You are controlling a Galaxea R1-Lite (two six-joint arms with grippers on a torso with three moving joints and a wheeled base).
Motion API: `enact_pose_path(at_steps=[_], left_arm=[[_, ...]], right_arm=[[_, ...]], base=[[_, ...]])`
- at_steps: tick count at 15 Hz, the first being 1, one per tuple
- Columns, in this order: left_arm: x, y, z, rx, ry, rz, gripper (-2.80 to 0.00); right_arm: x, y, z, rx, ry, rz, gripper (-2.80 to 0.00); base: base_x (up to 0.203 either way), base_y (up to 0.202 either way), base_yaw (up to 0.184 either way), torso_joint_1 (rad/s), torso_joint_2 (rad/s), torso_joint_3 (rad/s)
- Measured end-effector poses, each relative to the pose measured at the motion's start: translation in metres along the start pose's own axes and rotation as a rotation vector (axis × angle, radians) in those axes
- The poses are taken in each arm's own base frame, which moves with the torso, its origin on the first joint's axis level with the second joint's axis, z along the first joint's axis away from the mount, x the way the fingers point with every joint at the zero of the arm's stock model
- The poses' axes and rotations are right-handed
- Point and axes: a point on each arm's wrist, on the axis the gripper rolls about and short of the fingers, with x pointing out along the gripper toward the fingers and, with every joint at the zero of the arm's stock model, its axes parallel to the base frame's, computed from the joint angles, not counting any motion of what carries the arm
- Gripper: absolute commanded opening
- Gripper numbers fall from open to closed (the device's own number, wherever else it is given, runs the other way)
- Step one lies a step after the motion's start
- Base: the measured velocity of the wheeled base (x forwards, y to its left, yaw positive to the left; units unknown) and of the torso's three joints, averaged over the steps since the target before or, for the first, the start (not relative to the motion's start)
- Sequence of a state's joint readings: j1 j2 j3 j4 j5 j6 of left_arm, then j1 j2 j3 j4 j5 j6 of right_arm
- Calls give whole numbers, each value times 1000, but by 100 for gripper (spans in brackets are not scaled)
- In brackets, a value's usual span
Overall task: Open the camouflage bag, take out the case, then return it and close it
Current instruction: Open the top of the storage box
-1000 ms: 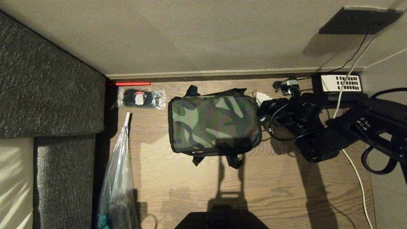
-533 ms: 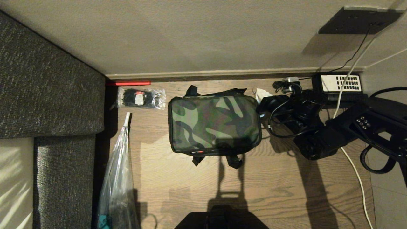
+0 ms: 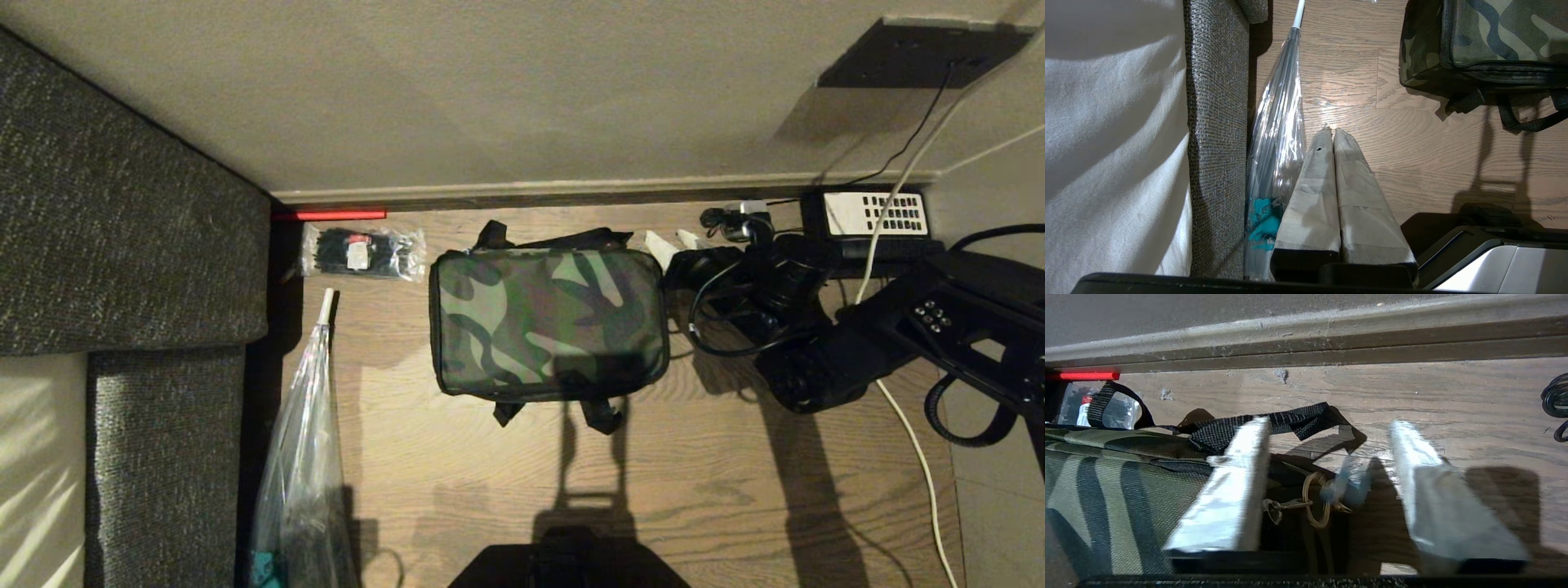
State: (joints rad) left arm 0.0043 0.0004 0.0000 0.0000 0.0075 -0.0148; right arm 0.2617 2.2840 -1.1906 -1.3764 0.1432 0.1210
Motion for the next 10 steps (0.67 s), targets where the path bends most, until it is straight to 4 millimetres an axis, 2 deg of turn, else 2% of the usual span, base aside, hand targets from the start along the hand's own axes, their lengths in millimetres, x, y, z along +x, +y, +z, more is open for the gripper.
enact_pose_path(at_steps=[5,8,10], left_arm=[[0,0,0,0,0,-1,-280],[0,0,0,0,0,0,-280],[0,0,0,0,0,0,-280]], right_arm=[[-25,0,-2,40,59,-10,0],[-60,10,-2,205,239,-44,0],[-76,21,1,311,339,-58,0]], base=[[0,0,0,0,0,0],[0,0,0,0,0,0],[0,0,0,0,0,0]])
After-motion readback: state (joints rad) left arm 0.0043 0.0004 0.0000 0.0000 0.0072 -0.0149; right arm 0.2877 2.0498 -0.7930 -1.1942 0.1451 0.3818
